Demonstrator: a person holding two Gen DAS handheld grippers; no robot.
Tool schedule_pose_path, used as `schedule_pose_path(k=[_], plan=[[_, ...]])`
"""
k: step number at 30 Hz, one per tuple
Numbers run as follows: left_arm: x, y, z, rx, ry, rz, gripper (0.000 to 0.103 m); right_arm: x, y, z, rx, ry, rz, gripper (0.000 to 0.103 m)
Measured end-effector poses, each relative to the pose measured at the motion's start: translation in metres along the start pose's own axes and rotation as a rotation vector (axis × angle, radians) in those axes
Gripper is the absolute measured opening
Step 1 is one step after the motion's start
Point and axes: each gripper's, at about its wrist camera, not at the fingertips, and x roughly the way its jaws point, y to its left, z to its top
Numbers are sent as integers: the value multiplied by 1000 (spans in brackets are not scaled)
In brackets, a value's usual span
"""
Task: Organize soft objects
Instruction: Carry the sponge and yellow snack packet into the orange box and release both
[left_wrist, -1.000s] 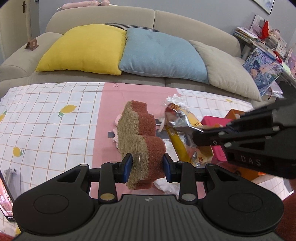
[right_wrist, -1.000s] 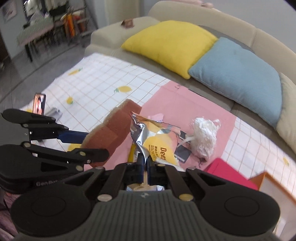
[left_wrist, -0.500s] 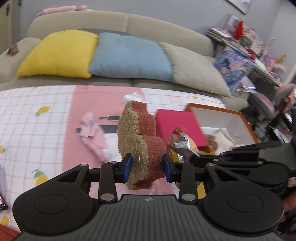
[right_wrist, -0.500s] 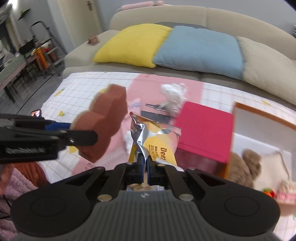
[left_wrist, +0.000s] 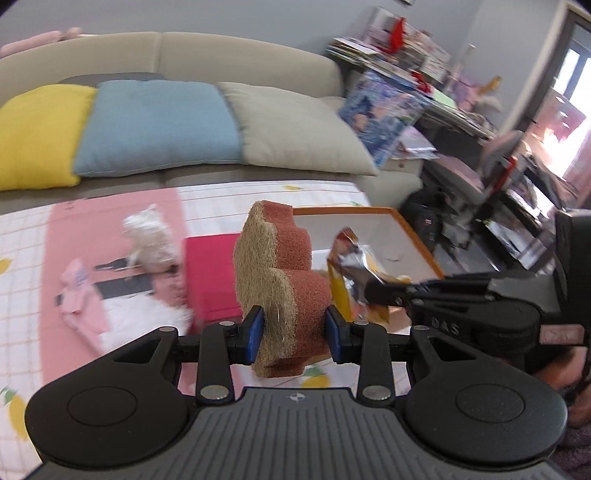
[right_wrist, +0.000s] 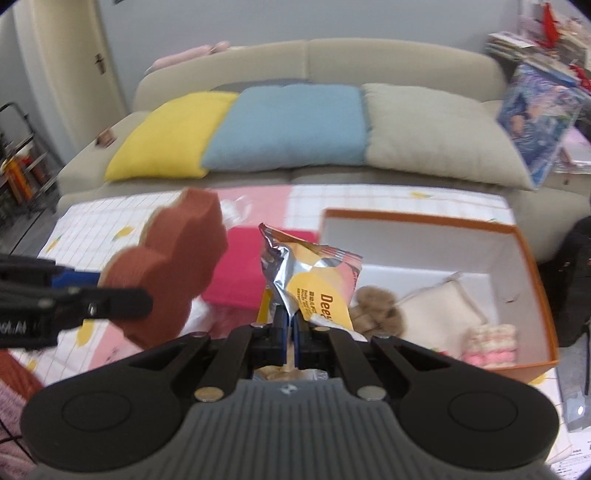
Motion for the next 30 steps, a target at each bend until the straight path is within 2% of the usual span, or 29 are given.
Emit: schedule_pose_path(k=[6, 13, 18, 30], plan=[[32, -20, 22, 21, 37, -56, 39, 0, -35, 14, 39, -38, -68, 0], [72, -42, 47, 62, 68, -103, 39, 20, -69, 26, 44, -24, -151, 0], [104, -46, 53, 62, 116, -95, 39, 35, -81, 27, 9, -1, -199, 0], [157, -50, 67, 86, 166, -40, 39, 74, -105, 24, -37, 79, -234, 0]])
